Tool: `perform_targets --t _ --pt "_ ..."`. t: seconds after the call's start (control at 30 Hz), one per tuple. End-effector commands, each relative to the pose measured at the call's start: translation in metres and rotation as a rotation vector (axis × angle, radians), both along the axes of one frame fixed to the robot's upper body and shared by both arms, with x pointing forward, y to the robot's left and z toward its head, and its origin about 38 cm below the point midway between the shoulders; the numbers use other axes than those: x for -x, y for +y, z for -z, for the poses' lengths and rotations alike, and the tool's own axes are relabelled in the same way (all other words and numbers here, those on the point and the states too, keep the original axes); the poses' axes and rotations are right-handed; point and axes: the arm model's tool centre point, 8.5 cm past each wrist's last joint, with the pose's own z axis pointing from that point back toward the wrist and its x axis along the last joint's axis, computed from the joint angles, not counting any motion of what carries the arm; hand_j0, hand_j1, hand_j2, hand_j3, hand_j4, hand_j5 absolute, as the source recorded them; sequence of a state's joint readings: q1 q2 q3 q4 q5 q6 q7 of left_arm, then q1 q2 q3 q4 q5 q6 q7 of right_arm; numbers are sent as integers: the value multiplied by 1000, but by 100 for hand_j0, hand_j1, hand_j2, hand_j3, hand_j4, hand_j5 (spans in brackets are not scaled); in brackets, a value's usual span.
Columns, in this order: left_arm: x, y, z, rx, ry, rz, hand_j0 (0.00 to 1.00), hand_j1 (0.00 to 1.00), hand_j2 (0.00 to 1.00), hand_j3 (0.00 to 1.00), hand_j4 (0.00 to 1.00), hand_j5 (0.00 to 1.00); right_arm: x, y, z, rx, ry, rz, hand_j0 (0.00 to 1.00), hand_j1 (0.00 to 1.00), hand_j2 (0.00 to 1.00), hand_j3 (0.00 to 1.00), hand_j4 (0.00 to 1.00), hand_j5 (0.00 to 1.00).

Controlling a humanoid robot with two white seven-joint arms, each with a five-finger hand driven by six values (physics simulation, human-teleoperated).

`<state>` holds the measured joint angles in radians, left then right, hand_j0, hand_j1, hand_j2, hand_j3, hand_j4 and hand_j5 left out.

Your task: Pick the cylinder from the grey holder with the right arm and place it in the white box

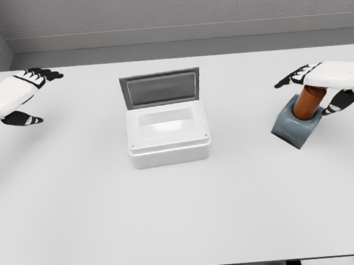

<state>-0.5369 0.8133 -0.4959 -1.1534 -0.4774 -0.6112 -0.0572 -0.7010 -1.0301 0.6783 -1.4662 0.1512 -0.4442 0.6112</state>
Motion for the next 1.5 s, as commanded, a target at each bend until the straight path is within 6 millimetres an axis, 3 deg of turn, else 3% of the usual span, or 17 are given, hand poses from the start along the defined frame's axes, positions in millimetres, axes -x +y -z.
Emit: perform_targets --t 0.0,0.1,0.5,1.13,1.47 --pt "0 0 0 5 0 -1 100 100 100 100 100 100 0 -2 -2 -1 -1 5 75 75 75 75 75 75" --pt "0 0 0 5 0 -1 100 100 100 100 100 100 0 -2 -3 -2 -5 5 73 73 73 73 73 73" --pt "0 0 0 5 0 -1 100 100 100 100 100 100 2 3 -3 -3 -7 -12 49 49 49 49 49 49" --pt "0 0 -1 6 -2 0 100 100 100 100 100 100 -3 9 -29 -13 -73 -37 49 49 49 49 49 49" --pt "0 1 -1 5 -2 -1 100 100 100 100 100 100 -1 44 -33 -53 -98 -125 48 48 48 48 48 48"
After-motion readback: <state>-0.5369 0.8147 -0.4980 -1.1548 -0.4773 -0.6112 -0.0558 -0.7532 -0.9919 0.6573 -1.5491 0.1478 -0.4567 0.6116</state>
